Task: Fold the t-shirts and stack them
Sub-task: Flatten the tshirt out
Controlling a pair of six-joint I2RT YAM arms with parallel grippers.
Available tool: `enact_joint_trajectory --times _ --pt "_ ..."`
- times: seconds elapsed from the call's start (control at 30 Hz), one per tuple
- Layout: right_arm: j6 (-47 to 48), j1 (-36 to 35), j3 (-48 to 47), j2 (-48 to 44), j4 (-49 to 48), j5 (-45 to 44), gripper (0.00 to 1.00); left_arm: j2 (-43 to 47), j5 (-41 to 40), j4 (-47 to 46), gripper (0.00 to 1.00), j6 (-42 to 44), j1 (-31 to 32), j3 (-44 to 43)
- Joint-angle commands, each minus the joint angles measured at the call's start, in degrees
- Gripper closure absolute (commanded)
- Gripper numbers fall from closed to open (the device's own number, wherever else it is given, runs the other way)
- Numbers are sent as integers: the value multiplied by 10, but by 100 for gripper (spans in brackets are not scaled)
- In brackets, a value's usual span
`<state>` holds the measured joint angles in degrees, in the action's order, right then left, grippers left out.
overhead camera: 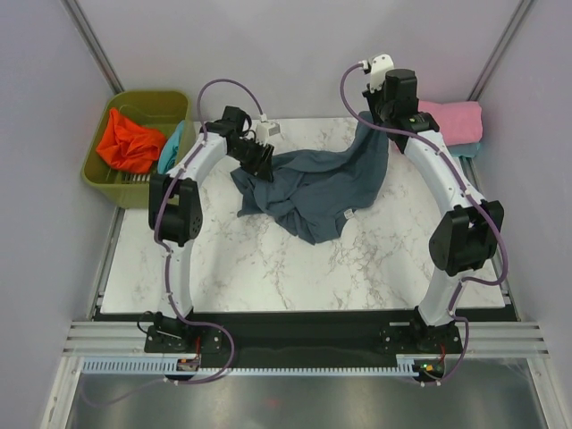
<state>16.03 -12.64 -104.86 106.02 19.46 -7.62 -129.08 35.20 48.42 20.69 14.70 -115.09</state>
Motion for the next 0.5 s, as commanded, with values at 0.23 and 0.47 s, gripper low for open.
enact_joint_trajectory --times 0.23,0.47 --pt "-25 -3 -16 -8 -15 9 100 103 115 105 51 0 22 107" --pt "-28 -3 -25 -5 -16 9 100 119 136 85 52 -44 44 117"
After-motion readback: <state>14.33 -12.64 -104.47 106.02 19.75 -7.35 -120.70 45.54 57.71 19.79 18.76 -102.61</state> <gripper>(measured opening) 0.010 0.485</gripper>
